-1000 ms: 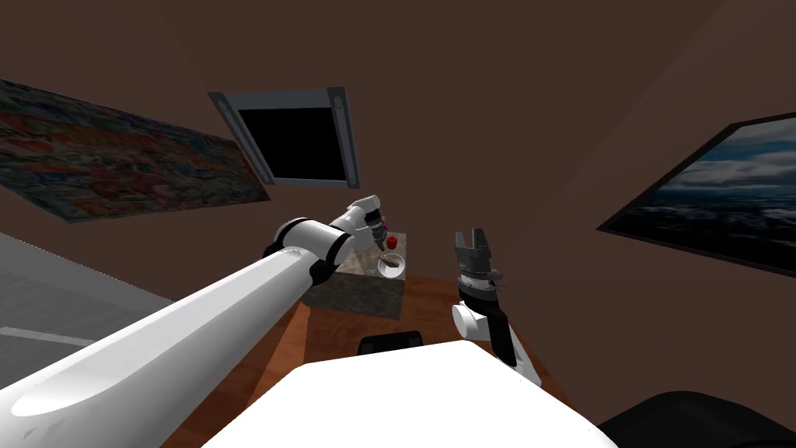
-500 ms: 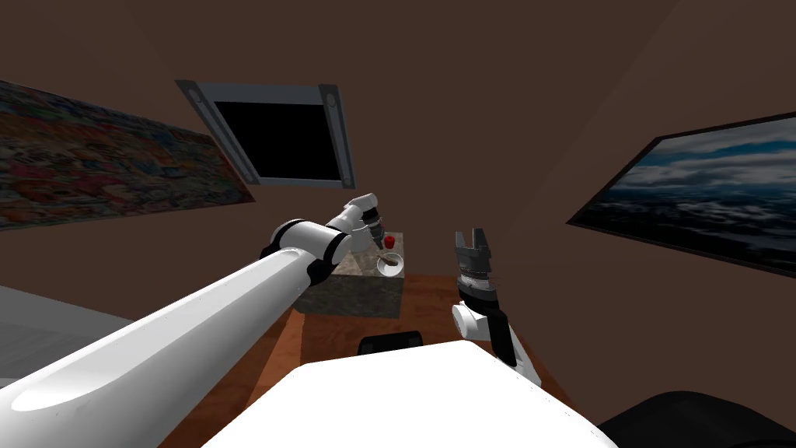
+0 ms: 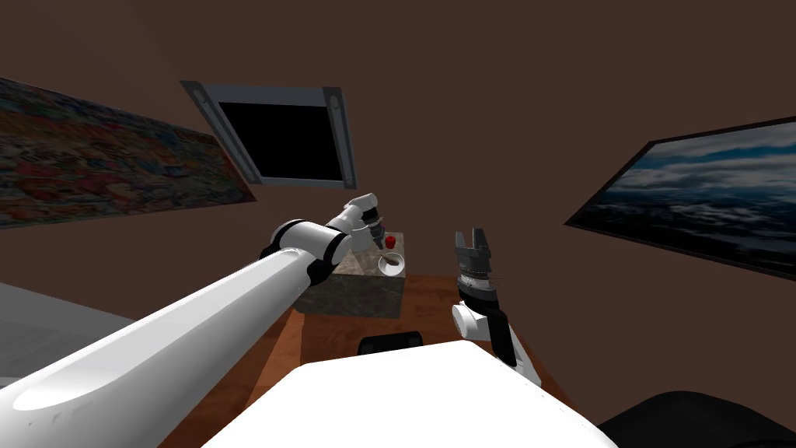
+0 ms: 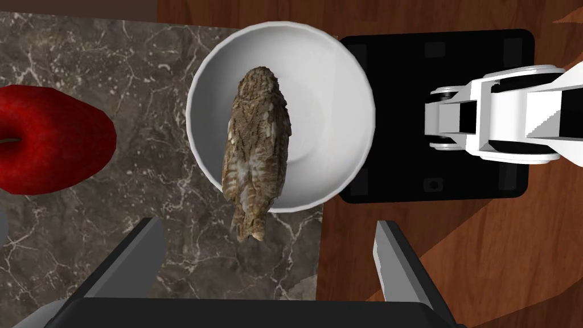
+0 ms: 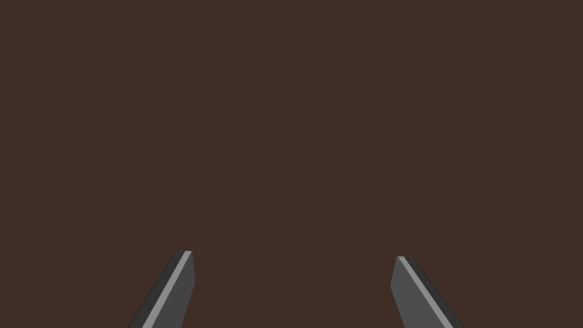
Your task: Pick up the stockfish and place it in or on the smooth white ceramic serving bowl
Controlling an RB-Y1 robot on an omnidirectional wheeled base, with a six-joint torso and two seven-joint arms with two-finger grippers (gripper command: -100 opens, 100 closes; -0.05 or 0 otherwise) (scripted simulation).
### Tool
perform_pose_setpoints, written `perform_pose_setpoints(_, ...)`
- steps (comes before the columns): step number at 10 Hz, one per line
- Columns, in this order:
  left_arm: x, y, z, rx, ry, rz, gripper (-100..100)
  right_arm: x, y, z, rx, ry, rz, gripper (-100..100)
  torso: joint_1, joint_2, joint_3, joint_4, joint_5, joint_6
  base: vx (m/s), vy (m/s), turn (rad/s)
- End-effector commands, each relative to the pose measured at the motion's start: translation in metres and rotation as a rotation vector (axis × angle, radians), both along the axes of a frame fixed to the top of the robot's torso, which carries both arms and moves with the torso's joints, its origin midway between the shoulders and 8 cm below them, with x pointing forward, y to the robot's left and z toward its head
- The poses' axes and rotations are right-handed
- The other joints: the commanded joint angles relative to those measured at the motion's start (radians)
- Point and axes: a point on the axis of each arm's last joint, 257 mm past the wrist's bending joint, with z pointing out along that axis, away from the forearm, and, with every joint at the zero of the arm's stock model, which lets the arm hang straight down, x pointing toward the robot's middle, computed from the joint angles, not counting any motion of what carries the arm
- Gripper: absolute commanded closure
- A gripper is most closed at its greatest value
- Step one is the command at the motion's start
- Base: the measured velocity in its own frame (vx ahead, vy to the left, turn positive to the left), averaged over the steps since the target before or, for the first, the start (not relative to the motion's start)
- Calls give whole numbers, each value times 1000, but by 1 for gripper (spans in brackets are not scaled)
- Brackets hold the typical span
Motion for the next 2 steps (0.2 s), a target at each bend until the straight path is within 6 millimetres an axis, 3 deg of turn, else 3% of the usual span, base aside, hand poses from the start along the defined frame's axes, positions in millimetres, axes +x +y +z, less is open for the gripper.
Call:
perform_pose_setpoints(1, 0, 0, 0, 0, 0, 0, 0, 0, 0, 0, 0, 0, 0, 0, 0, 0, 0, 0, 0, 0, 0, 0, 0)
perform_pose_setpoints(2, 0, 0, 0, 0, 0, 0, 0, 0, 0, 0, 0, 0, 0, 0, 0, 0, 0, 0, 0, 0, 0, 0, 0)
